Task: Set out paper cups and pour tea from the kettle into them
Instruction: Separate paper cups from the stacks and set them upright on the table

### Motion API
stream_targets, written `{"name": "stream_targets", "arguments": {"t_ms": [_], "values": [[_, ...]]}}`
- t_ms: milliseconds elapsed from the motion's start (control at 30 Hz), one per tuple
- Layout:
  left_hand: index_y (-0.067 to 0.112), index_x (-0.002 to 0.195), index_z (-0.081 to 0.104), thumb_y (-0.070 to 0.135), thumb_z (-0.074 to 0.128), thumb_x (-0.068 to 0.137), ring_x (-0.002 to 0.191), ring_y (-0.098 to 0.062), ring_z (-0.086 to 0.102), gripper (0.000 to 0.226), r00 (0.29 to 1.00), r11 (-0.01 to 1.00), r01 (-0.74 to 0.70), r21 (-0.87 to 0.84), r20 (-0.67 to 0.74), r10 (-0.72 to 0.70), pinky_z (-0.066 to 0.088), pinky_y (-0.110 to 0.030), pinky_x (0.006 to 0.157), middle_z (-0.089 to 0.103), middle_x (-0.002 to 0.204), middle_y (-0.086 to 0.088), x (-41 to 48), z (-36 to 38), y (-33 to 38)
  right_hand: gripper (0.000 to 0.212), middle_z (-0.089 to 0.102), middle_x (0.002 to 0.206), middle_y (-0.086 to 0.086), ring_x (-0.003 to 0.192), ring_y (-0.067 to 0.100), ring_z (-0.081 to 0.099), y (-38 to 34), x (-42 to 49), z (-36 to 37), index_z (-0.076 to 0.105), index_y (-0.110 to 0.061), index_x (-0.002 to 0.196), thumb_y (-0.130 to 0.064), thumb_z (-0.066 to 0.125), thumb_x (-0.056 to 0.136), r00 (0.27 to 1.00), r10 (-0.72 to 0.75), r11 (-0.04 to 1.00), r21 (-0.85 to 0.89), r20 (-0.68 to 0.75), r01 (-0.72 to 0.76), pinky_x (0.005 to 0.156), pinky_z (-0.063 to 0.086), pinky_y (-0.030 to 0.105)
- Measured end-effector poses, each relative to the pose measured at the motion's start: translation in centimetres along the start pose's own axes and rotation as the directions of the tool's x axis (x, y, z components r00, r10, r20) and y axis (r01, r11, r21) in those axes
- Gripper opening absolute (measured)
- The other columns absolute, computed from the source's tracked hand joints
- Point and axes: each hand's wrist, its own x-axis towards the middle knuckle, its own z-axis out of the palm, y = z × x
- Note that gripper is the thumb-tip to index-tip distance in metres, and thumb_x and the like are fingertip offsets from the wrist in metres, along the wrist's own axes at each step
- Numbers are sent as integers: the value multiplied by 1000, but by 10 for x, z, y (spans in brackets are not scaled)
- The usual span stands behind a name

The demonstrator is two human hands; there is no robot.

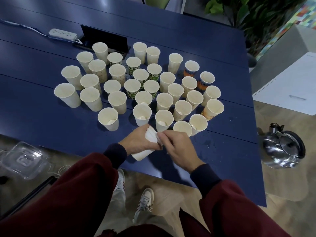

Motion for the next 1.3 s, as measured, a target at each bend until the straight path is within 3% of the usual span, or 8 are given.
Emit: {"name": "stream_targets", "arguments": {"t_ms": [167,333,467,567,700,867,1100,1300], "values": [[14,104,58,20,87,67,94,-21,65,47,1000,1000,-26,11,8,26,54,-34,77,69,99,-3,-3,-6,-1,40,55,63,3,57,19,42,-10,7,16,50,-17,71,-39,41,103,999,20,997,-71,32,-18,58,30,38],[23,100,54,48,82,54,90,-15,62,59,991,987,6,162,-133,15,56,-44,81,66,97,5,-4,-4,-10,38,59,65,5,59,22,48,-13,14,16,52,-17,72,-35,43,104,998,-23,984,-176,53,32,60,30,35],[28,109,39,55,80,61,88,-20,59,69,975,936,26,350,-218,54,51,-38,77,60,96,6,-3,4,-7,37,67,75,15,66,34,58,-16,21,17,59,-12,78,-32,41,104,995,-91,950,-298,29,96,60,35,38],[28,109,36,49,75,71,89,-28,63,59,949,872,40,489,-293,121,49,-38,72,58,90,4,-4,9,-6,40,66,70,18,63,40,57,-16,26,13,60,-9,77,-32,39,102,993,-110,940,-329,-47,89,58,35,40],[31,124,48,59,72,69,100,-27,63,66,916,930,22,366,-379,128,51,-44,80,66,110,4,-3,4,-25,34,60,61,12,54,34,50,-8,32,-5,54,-10,71,-25,50,101,959,-138,951,-305,-249,58,54,25,33],[22,96,56,79,58,64,76,-23,53,65,788,834,67,547,-542,293,44,-36,63,50,82,0,1,-2,-46,24,62,79,6,69,23,54,16,14,-14,64,-5,84,-22,56,100,924,-141,984,-153,-355,91,63,45,38],[20,108,55,48,80,70,97,-26,56,54,774,892,108,438,-600,201,41,-35,67,56,105,1,-5,-14,-35,22,61,82,3,69,21,55,37,-8,1,64,-8,85,-24,58,99,940,-194,967,-218,-282,135,58,48,38],[11,119,48,47,81,73,105,-32,56,67,781,870,237,432,-617,93,42,-39,70,52,120,-7,-2,-8,-41,21,60,86,4,72,23,56,43,-15,12,64,-10,87,-28,62,98,966,-212,945,-282,-146,165,56,48,38]]}}
